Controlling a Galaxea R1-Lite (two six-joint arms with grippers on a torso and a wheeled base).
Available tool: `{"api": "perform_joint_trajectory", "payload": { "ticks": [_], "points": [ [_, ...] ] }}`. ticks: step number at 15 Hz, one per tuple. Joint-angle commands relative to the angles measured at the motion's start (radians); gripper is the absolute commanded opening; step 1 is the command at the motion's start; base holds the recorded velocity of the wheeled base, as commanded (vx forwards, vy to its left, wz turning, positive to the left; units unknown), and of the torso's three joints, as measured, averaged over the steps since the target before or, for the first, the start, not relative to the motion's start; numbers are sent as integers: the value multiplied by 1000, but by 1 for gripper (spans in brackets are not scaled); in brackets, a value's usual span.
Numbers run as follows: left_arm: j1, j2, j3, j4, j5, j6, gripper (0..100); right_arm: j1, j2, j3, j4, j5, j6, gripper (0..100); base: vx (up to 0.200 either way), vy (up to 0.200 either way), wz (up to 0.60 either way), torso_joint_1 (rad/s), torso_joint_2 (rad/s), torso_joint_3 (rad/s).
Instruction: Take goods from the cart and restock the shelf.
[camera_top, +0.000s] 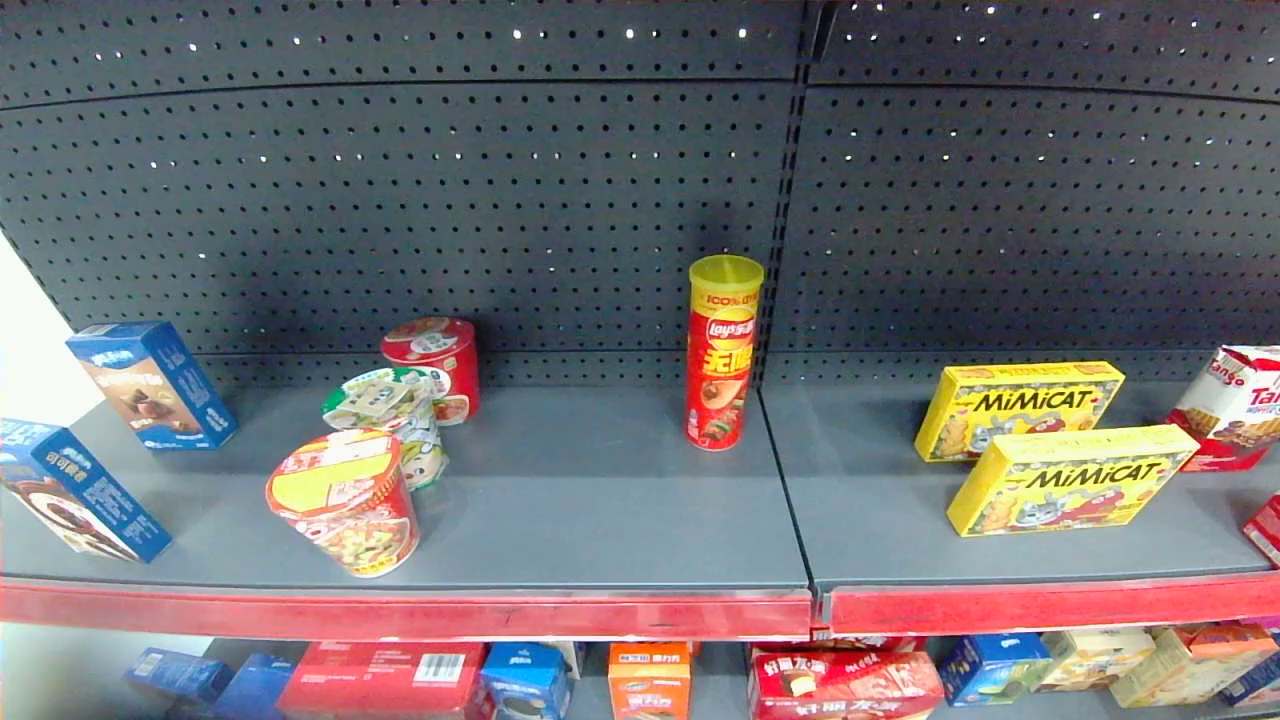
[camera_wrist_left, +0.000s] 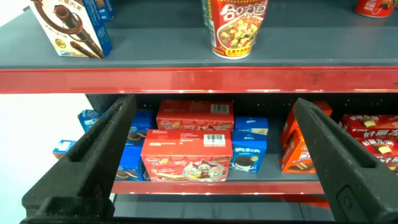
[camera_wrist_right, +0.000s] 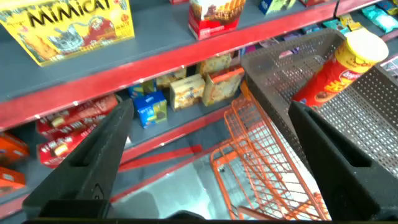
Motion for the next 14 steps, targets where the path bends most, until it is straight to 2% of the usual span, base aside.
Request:
{"api": "perform_joint_trajectory", "payload": {
  "ticks": [1, 2, 5, 7, 11, 14],
  "points": [
    [0, 1, -1, 0, 0, 0, 100, 12, -18, 16, -5, -5, -5, 100, 0, 0, 0, 0, 0, 0],
    [0, 1, -1, 0, 0, 0, 100, 17, -52, 58, -23, -10, -60, 100, 0, 0, 0, 0, 0, 0],
    [0, 1, 1, 0, 0, 0, 100, -32, -60, 128, -126, 1, -90, 100, 0, 0, 0, 0, 0, 0],
    [0, 1, -1, 0, -4, 12, 100, -39, -120, 186, -138, -4, -172, 100, 0, 0, 0, 0, 0, 0],
    [0, 1, -1, 0, -4, 10, 100, -39, -192, 237, -135, -41, -179, 100, 0, 0, 0, 0, 0, 0],
    [0, 1, 1, 0, -3, 7, 100, -26, -198, 226, -140, -39, -201, 100, 0, 0, -600, -1, -1, -1]
  ]
}}
